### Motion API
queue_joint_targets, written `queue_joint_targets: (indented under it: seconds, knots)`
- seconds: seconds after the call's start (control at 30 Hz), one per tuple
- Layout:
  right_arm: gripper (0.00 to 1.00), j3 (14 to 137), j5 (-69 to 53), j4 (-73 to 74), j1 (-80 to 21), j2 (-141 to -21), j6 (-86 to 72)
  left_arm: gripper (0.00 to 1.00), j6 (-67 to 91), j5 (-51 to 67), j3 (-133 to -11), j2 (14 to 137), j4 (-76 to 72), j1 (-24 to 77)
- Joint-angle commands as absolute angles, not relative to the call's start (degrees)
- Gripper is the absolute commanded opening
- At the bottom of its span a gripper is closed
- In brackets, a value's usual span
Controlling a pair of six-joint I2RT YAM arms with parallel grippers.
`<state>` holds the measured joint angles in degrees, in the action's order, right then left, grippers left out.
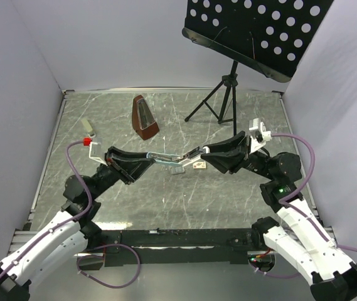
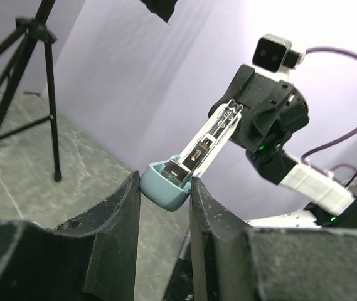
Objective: Load the staples into the stapler
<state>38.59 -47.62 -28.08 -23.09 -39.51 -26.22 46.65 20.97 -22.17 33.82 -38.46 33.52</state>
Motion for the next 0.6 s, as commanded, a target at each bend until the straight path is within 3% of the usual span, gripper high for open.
queue_joint_targets:
  seconds: [0.0, 0.13, 0.17, 0.27, 0.37, 0.57]
  knots:
    - [0.00, 39.11, -44.03, -37.19, -21.71, -34.63, -26.90, 0.01, 57.21, 8.26, -18.11, 33.66, -45.25, 32.17]
    - [0.00, 39.64, -46.05, -36.30, -21.80, -36.73, -26.37, 0.12, 57.22, 9.93, -19.51, 34.80, -43.61, 32.34]
    - [0.00, 39.64, -46.23, -35.86, -21.71, -37.17, -26.11, 0.27, 56.61, 9.93, -20.21, 34.89, -42.20, 32.34]
    - [0.00, 40.34, -47.37, -32.97, -21.80, -39.19, -24.26, 0.54, 52.57, 9.32, -24.16, 34.54, -33.95, 32.34]
    - [0.00, 40.52, -48.95, -31.56, -21.80, -41.13, -22.94, 0.67, 47.38, 8.79, -27.33, 33.32, -26.58, 32.43]
    - [0.00, 40.17, -48.78, -30.24, -21.80, -43.85, -21.19, 0.84, 41.57, 6.08, -35.31, 34.71, -12.43, 32.43]
